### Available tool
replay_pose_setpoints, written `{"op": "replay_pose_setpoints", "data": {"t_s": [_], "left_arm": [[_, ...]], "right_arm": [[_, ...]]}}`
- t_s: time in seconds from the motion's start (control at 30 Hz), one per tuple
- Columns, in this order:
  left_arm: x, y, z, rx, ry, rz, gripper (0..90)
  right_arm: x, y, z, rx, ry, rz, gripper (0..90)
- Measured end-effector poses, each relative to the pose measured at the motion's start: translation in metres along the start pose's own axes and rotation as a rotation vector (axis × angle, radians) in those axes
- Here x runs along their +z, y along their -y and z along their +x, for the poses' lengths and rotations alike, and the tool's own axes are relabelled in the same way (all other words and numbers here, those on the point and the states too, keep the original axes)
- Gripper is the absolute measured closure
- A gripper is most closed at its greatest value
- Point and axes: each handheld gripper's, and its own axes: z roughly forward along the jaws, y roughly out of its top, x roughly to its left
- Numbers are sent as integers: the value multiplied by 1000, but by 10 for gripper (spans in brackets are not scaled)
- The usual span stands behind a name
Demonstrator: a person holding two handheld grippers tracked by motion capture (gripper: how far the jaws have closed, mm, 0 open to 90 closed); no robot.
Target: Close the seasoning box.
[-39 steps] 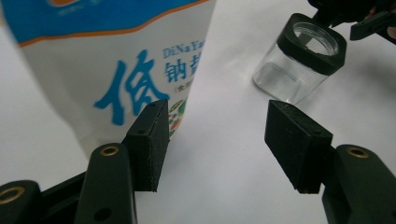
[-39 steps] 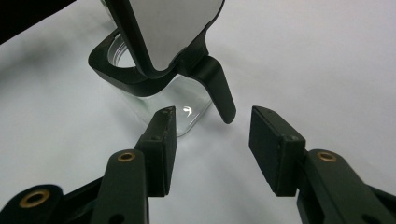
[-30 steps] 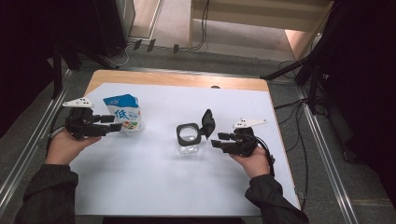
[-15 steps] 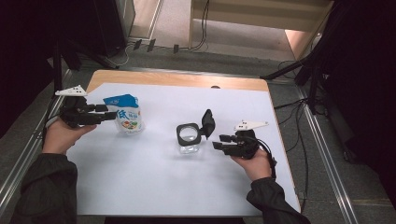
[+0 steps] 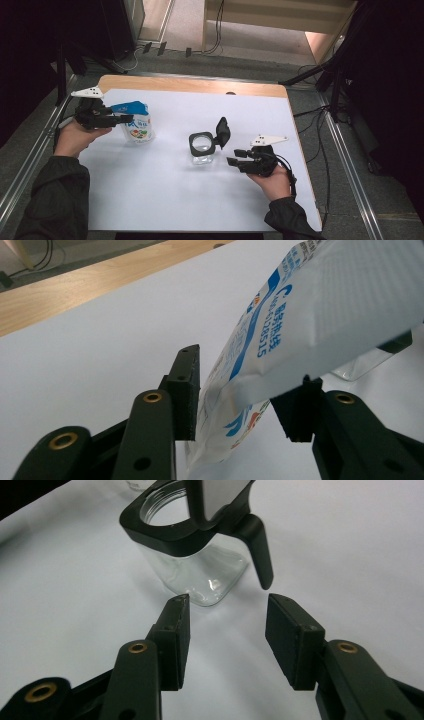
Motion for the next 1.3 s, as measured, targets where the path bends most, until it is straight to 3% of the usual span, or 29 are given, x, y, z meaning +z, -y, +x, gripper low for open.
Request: {"op": "replay_pose_setpoints", "data": {"t_s": [0.2, 0.33, 0.43, 0.57, 0.67, 0.8, 0.9, 1.07, 1.3], "left_arm": [[5, -1, 2, 38, 36, 3, 710], [5, -1, -1, 73, 23, 0, 765], [5, -1, -2, 76, 22, 4, 823], [6, -2, -3, 39, 38, 13, 891], [6, -4, -3, -29, 42, 15, 897], [4, -8, -4, -68, 56, 8, 900], [3, -10, -7, -75, 51, 9, 900], [0, -16, -16, -52, 39, 22, 900], [-6, -24, -26, -57, 64, 8, 900]], "right_arm": [[3, 3, 10, -16, -17, 8, 541], [5, 3, 15, -23, -30, 11, 541], [5, 2, 17, -24, -39, 8, 538], [3, 0, 21, -26, -48, -8, 540], [2, -2, 27, -43, -65, -23, 544], [3, -4, 35, -56, -74, -31, 541], [4, -5, 38, -66, -80, -28, 550], [7, -8, 50, -90, -103, -26, 571], [14, -12, 68, -119, -130, -26, 576]]}}
